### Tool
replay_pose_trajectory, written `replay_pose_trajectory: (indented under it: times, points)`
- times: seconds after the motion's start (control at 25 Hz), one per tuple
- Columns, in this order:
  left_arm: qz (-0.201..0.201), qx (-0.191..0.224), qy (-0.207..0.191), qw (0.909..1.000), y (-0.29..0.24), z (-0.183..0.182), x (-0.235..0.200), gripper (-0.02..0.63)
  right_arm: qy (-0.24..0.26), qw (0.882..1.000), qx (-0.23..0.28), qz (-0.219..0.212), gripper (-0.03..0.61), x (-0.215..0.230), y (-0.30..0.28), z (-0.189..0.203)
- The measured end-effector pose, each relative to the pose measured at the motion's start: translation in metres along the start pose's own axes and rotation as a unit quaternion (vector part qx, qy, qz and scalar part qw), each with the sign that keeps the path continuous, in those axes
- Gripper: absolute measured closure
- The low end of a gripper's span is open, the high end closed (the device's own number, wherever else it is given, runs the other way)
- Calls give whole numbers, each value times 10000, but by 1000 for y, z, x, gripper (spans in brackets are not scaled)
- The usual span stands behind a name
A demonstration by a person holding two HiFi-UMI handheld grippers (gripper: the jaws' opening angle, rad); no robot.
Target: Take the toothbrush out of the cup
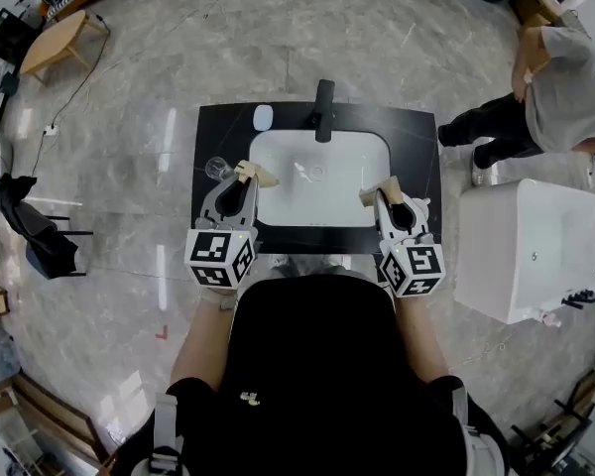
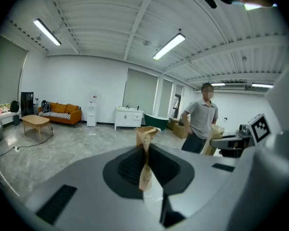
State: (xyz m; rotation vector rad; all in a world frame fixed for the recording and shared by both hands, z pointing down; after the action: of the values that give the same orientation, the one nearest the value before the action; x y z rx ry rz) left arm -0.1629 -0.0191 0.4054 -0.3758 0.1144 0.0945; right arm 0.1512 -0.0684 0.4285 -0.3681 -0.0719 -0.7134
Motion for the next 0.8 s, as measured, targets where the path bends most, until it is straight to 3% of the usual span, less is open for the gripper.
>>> replay_pose_trajectory:
  times: [0.8]
  points:
    - [1242,-210,-31,9920,-44,44,60,572,-17,9996,35,274,503,13,25,6]
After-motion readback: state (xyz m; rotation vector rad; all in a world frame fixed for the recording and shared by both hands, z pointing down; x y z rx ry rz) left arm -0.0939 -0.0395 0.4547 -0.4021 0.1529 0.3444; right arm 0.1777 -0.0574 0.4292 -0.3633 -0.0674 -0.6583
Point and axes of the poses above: the fingertips, and each gripper's own axes: y backward along the fingers, x to its right, z out of its underside, the point moved 8 cm from there along y, backward along the fingers, and after that the axes turned 6 degrees about -z, right-handed, at the moved point
